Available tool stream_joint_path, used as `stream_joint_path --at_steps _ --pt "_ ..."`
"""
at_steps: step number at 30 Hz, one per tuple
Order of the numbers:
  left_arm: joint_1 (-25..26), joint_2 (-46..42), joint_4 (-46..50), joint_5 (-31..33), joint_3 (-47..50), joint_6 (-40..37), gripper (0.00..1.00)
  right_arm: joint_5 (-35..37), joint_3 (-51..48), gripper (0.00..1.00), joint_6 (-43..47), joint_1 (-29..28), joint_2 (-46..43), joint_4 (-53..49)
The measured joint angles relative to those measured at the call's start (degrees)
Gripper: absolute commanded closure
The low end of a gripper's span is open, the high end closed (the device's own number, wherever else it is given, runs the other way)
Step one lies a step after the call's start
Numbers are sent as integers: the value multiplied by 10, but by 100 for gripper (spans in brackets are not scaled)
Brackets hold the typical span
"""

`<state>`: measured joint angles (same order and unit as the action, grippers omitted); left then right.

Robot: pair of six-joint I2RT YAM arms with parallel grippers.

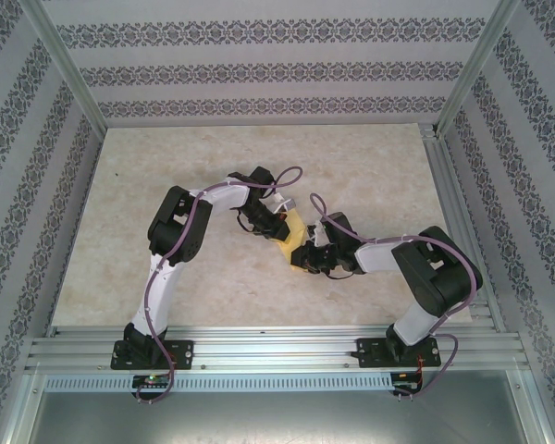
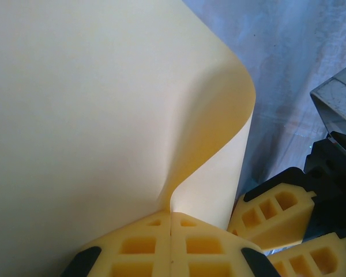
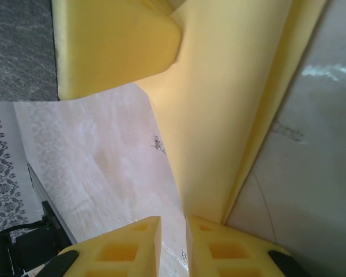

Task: Fold a paper plane with a square sheet of paper (pick it up from the middle)
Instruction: Third fold the triangle at the center of the table.

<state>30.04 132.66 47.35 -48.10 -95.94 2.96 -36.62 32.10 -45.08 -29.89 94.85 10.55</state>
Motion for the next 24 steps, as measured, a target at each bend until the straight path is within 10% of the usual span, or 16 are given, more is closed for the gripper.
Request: stream_joint_path --at_steps 24 --pt "0 0 2 0 -1 -3 96 26 21 84 2 -16 -24 -94"
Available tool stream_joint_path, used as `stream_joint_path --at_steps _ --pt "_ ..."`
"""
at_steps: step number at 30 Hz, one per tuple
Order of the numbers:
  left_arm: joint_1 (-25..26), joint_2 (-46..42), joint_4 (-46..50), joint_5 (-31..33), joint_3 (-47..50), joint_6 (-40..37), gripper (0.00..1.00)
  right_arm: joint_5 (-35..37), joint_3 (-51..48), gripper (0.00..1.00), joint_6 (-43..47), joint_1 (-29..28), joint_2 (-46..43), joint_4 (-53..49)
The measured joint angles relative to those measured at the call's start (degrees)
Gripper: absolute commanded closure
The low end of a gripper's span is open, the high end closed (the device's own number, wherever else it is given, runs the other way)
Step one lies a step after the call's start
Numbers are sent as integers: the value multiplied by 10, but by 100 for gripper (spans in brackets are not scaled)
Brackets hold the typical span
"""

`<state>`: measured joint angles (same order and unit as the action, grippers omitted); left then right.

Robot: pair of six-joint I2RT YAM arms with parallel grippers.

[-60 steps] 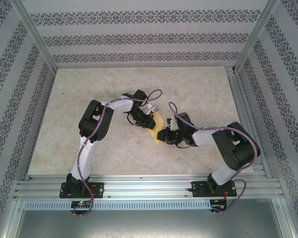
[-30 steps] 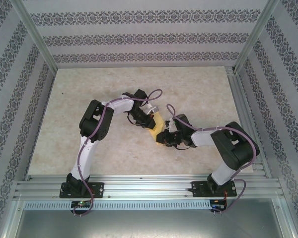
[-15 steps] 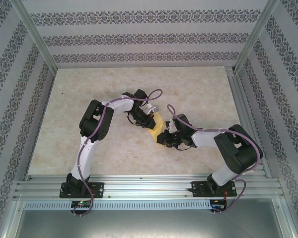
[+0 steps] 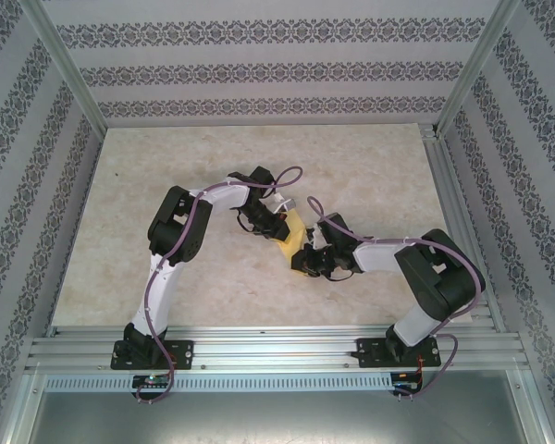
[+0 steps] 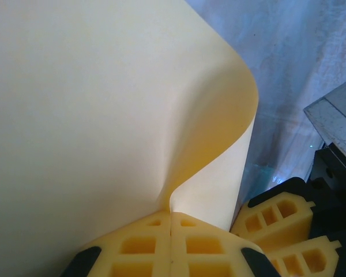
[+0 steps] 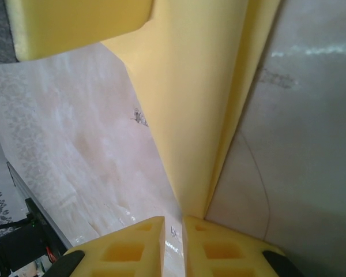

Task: Fold a paper plane with a square sheet of paper (pick it up from the middle)
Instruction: Third fold the triangle at the center of the table.

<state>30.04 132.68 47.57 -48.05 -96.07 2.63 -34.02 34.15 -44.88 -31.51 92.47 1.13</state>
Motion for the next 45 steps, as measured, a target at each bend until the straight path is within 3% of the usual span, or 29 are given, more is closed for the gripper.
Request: stream_joint_path --at_steps 7,22,35,45 --pt "0 0 2 2 -1 -3 96 12 32 85 11 33 -54 -29" --pt "0 2 3 -1 -3 -6 96 18 56 85 11 46 56 5" --pt "0 7 10 -7 -9 -7 96 31 93 84 30 53 3 -50" --pt "0 7 10 -7 -9 -7 98 29 111 84 32 65 49 -39"
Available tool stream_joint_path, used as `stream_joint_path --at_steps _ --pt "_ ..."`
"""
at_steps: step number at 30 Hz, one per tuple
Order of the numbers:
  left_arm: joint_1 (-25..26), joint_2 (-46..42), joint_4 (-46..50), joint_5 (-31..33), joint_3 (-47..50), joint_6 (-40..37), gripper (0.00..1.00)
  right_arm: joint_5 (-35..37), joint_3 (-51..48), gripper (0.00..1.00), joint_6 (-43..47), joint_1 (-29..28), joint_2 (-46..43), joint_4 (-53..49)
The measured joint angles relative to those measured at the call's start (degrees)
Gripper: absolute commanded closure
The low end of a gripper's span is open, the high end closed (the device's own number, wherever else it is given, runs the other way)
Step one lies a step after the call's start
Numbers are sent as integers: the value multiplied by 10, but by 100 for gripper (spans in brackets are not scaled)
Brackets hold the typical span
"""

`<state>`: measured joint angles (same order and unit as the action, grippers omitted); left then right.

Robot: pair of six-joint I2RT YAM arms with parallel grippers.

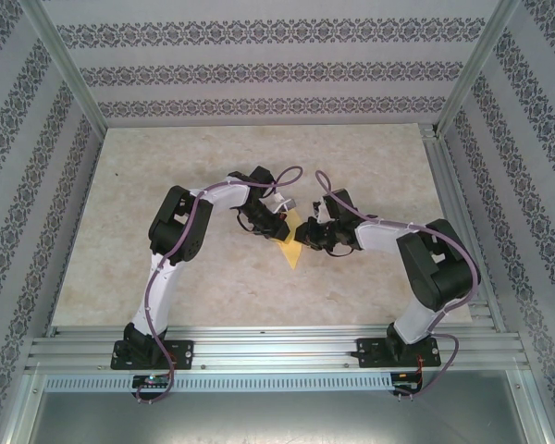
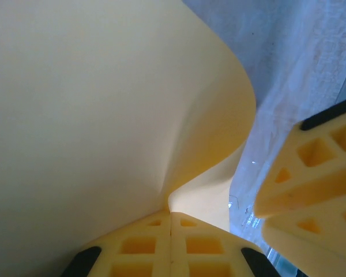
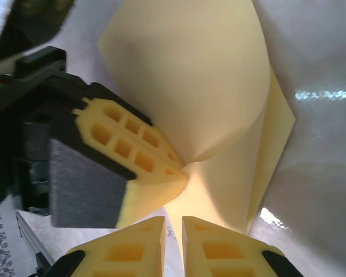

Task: Fold a paper plane with a square sheet of paper (pick it up from the middle)
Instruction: Third fold the triangle at the center of the table.

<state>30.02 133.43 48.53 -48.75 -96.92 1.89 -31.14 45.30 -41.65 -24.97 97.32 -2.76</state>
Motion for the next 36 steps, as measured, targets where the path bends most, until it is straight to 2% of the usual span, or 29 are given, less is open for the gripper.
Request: stream_joint_path --at_steps 11,24,36 --pt "0 0 2 2 0 0 100 -21 8 83 7 12 52 9" --pt "0 0 3 3 -1 0 100 -35 9 83 9 45 10 19" --pt "0 0 3 4 -1 0 100 -41 30 83 11 48 49 24"
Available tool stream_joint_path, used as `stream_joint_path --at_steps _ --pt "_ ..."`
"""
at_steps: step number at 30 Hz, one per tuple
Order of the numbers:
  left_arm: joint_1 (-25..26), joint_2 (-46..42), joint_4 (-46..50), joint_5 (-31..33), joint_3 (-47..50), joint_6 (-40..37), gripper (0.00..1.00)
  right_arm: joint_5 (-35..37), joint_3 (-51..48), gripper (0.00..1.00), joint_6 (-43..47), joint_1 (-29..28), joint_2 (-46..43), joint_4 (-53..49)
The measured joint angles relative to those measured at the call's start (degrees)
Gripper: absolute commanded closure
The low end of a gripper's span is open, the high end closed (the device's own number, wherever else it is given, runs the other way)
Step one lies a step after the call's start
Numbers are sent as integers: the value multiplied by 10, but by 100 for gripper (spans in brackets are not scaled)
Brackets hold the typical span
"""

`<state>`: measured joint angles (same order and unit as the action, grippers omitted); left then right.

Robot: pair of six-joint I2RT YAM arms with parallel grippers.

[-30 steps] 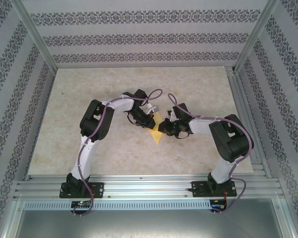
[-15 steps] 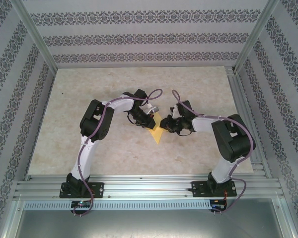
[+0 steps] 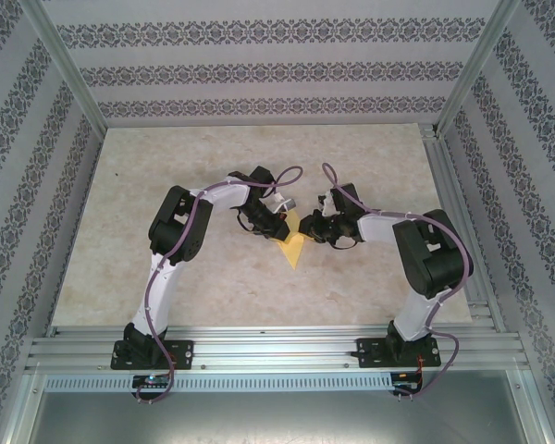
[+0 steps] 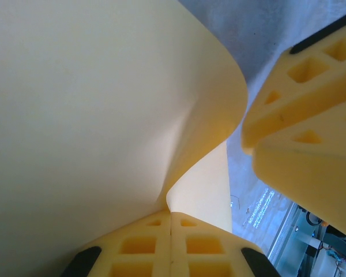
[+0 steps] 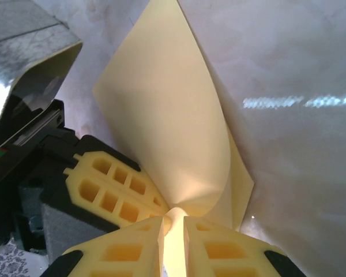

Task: Fold a paper plane with a square sheet of paper (pick it up from the middle)
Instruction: Third fold the triangle at the center of the table.

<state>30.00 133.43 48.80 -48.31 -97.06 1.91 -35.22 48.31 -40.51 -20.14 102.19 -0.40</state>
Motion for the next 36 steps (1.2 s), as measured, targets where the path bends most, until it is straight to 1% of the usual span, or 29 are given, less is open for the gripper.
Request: stream_joint_path --at_steps 6,25,36 --pt "0 0 0 0 0 0 100 5 17 83 12 1 38 -8" --pt "0 0 0 0 0 0 100 -9 29 83 21 24 22 -23" --pt "0 0 0 0 0 0 100 2 58 84 32 27 61 -44"
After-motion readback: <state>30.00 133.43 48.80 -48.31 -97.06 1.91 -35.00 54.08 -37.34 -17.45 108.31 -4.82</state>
